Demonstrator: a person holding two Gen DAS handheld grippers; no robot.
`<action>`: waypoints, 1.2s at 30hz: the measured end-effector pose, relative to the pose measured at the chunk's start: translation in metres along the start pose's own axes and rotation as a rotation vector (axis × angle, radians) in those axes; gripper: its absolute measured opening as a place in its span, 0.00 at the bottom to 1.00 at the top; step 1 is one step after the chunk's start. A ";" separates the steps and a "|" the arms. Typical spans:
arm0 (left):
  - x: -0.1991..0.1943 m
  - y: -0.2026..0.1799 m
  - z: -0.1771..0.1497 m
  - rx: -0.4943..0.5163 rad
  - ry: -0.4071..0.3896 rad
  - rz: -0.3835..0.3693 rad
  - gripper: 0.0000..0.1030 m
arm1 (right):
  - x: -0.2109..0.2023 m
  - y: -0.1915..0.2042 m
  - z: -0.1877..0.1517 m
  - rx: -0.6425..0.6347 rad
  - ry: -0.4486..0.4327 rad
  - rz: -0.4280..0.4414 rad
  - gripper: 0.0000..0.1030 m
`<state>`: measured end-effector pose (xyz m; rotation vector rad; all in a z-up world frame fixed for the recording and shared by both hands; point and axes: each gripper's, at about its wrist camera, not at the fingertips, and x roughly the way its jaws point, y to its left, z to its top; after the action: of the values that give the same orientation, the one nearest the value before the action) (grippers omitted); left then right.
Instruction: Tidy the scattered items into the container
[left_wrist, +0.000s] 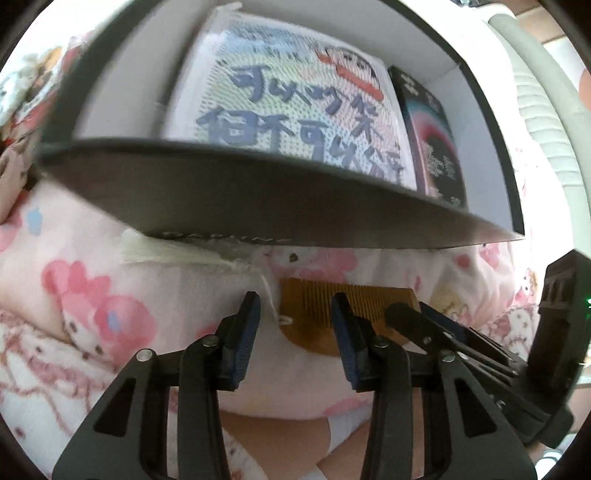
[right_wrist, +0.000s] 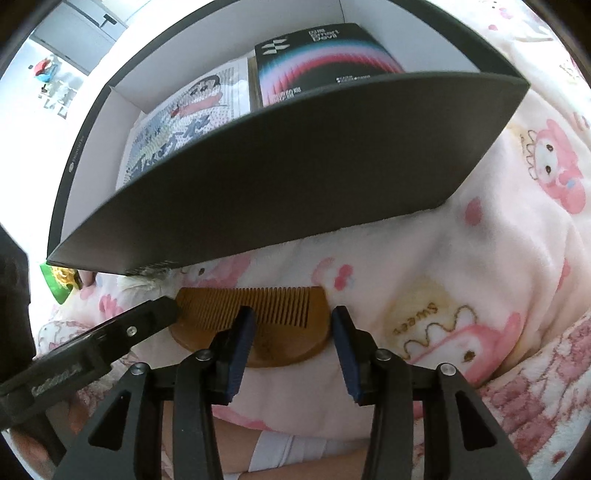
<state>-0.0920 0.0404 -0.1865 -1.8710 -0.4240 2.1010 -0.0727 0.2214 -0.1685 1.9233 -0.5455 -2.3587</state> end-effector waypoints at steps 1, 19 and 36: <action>0.005 -0.003 0.000 0.007 0.008 0.000 0.39 | 0.002 0.000 0.001 0.003 0.003 0.003 0.39; -0.015 0.012 -0.026 -0.015 0.050 -0.036 0.38 | 0.003 0.019 -0.013 -0.056 0.018 -0.004 0.43; -0.097 -0.055 0.033 0.104 -0.223 -0.081 0.38 | -0.124 0.053 0.038 -0.239 -0.266 0.072 0.43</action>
<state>-0.1130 0.0498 -0.0723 -1.5436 -0.4240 2.2395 -0.0912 0.2123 -0.0299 1.4804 -0.3205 -2.5157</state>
